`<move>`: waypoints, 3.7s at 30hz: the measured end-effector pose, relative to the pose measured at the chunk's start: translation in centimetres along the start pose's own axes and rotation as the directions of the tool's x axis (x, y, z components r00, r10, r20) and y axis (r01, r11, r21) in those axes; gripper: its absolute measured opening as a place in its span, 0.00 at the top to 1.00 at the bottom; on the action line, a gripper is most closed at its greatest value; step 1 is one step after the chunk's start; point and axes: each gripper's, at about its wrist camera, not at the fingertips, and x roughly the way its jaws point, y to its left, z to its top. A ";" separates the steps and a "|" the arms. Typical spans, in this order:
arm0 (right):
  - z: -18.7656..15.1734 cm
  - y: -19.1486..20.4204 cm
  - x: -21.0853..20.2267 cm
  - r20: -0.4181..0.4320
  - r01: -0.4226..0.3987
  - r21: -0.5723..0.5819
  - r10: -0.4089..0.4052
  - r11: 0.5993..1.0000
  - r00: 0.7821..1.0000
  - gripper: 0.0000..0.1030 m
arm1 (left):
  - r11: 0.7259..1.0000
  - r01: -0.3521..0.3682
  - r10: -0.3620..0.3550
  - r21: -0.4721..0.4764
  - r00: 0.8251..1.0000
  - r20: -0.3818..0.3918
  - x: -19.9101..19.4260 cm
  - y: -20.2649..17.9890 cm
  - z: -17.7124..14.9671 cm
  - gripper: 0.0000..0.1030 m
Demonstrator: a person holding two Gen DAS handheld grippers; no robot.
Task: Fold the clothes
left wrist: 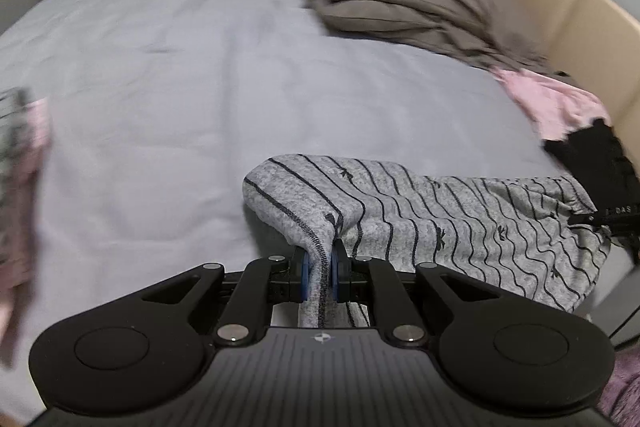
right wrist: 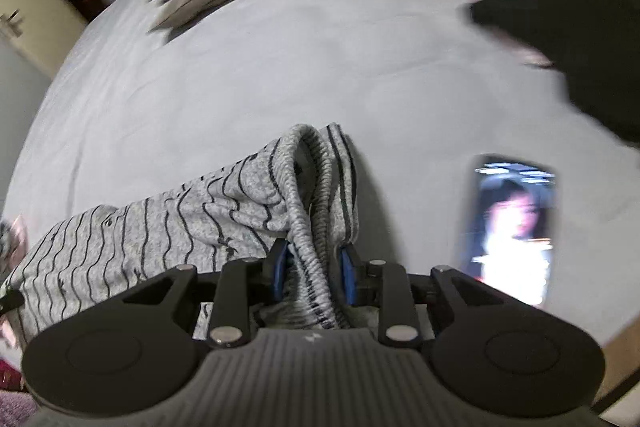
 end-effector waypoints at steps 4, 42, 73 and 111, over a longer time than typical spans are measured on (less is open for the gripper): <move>-0.1 4.3 2.0 -0.034 -0.032 -0.051 0.030 0.998 0.999 0.71 | 0.997 -0.042 0.039 -0.067 0.999 -0.035 -0.9 4.2 -0.7 0.92; 5.4 4.7 10.1 -0.026 -0.054 -0.133 0.051 0.990 0.998 0.74 | 0.950 0.122 -0.137 -0.288 0.990 -0.032 9.8 12.4 2.1 0.74; 7.3 2.7 5.7 0.153 -0.028 -0.033 0.033 0.999 0.988 0.45 | 0.977 -0.046 0.065 -0.208 0.994 0.085 5.3 11.8 2.1 0.51; -4.8 1.5 1.2 -0.008 -0.041 -0.014 0.041 0.999 0.999 0.77 | 0.979 -0.009 -0.013 -0.204 0.994 -0.105 -0.1 8.6 -8.7 0.91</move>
